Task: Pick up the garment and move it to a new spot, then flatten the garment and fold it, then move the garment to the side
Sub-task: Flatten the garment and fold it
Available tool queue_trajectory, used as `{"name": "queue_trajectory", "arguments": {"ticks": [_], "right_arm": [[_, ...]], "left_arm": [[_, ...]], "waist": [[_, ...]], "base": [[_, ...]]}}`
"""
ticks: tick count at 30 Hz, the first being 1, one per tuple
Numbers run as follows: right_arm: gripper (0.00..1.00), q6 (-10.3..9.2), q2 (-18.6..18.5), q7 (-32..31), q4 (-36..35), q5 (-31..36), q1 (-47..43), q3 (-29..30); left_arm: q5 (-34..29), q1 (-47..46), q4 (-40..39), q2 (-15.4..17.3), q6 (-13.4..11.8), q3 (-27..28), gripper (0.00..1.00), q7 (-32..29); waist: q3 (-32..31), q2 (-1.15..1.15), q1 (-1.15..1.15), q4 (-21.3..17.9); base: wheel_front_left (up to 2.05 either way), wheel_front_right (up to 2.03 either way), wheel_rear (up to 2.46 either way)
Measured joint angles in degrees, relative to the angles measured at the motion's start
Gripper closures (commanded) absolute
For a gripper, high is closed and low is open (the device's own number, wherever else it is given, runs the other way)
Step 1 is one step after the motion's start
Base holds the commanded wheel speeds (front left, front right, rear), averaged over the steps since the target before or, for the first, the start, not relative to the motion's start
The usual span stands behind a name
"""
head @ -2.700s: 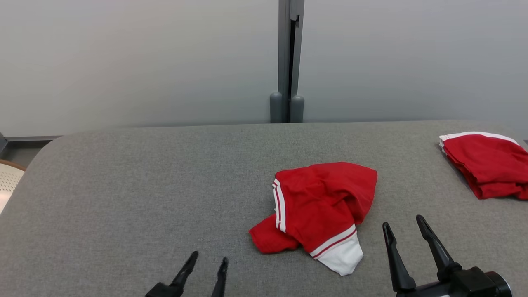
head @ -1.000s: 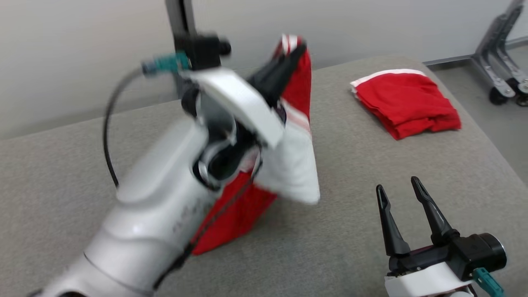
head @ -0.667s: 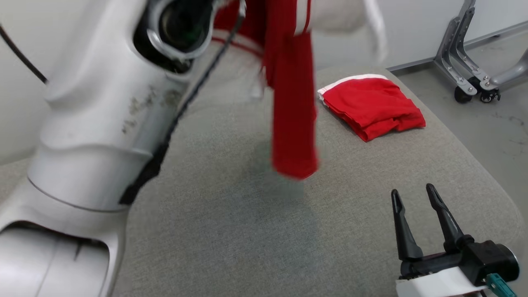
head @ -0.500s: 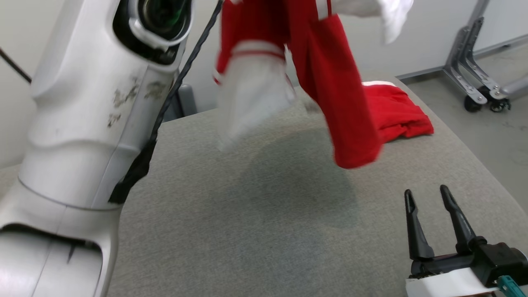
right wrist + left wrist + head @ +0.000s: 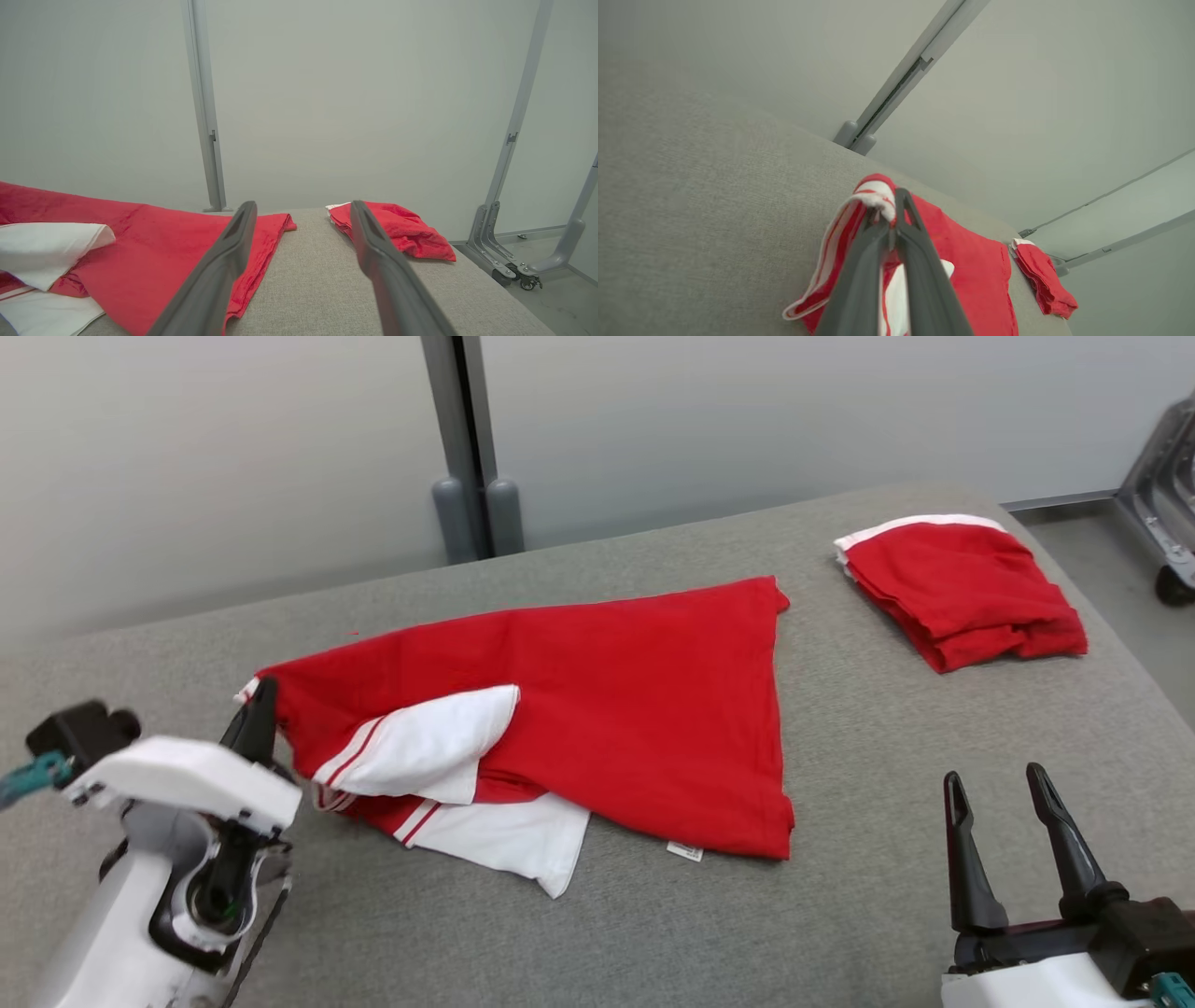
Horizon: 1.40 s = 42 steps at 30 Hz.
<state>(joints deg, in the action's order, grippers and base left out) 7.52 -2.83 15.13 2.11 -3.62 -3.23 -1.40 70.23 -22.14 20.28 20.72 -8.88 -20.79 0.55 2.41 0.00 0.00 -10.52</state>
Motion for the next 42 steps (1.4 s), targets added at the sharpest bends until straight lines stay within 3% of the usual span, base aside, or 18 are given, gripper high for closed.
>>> {"name": "queue_trajectory", "arguments": {"ticks": [8, 15, 16, 17, 22, 24, 26, 29, 33, 37, 42], "right_arm": [[0.00, 0.00, 0.0, 0.0, 0.2, 0.5, 1.8, -1.5], [0.00, 0.00, 0.0, 0.0, 0.3, 1.3, 3.9, -2.9], [0.00, 0.00, 0.0, 0.0, 0.3, 1.4, 4.2, -3.0], [0.00, 0.00, 0.0, 0.0, 0.4, 1.6, 4.3, -3.1], [0.00, 0.00, 0.0, 0.0, 0.6, 1.8, 4.5, -3.5], [0.00, 0.00, 0.0, 0.0, 0.7, 1.8, 4.5, -3.2], [0.00, 0.00, 0.0, 0.0, 0.5, 1.8, 4.4, -3.0], [0.00, 0.00, 0.0, 0.0, 0.5, 1.7, 4.3, -2.8], [0.00, 0.00, 0.0, 0.0, 0.6, 1.8, 4.1, -2.8], [0.00, 0.00, 0.0, 0.0, 0.6, 1.8, 4.5, -2.7], [0.00, 0.00, 0.0, 0.0, 0.7, 2.3, 5.0, -3.0]], "left_arm": [[-0.6, 0.2, 5.5, 0.7, 5.6, 1.3, 1.00, 4.7], [-5.5, -10.1, 13.4, 0.3, 10.2, 0.7, 0.98, 10.7], [-6.2, -11.8, 14.6, 0.2, 11.0, 0.7, 0.56, 11.5], [-6.8, -13.4, 15.8, -0.1, 11.7, 0.6, 0.00, 12.1], [-10.9, -16.9, 20.7, -1.4, 13.7, -0.8, 0.00, 13.8], [-15.2, -16.9, 20.2, -0.9, 13.8, -1.1, 0.00, 14.3], [-20.0, -15.3, 15.8, -1.1, 12.1, 2.9, 0.00, 14.4], [-23.9, -6.8, 7.8, -5.7, 12.0, 6.9, 0.00, 14.6], [-24.8, 6.3, 3.7, -12.5, 14.6, 0.5, 0.00, 13.9], [-24.8, 12.3, 2.8, -14.2, 15.2, -5.5, 0.00, 10.2], [-24.2, 13.5, 3.9, -14.9, 14.4, -7.9, 0.00, 6.4]], "waist": [[2.8, 0.00, 0.00, 2.8], [5.4, 0.00, 0.00, 4.1], [5.8, 0.00, 0.00, 4.2], [6.2, 0.00, 0.00, 4.3], [7.5, 0.00, 0.00, 4.6], [7.7, 0.00, 0.00, 4.8], [7.8, 0.00, 0.00, 5.1], [7.9, 0.00, 0.00, 5.8], [8.3, 0.00, 0.00, 6.8], [8.8, 0.00, 0.00, 7.6], [8.9, 0.00, 0.00, 7.6]], "base": [[0.00, 0.00, 0.00], [0.00, 0.00, 0.00], [0.00, 0.00, 0.00], [0.00, 0.00, 0.00], [0.00, 0.00, 0.00], [0.00, 0.00, 0.00], [0.00, 0.00, 0.00], [0.00, 0.00, 0.00], [0.00, 0.00, 0.00], [0.00, 0.00, 0.00], [0.00, 0.00, 0.00]]}}
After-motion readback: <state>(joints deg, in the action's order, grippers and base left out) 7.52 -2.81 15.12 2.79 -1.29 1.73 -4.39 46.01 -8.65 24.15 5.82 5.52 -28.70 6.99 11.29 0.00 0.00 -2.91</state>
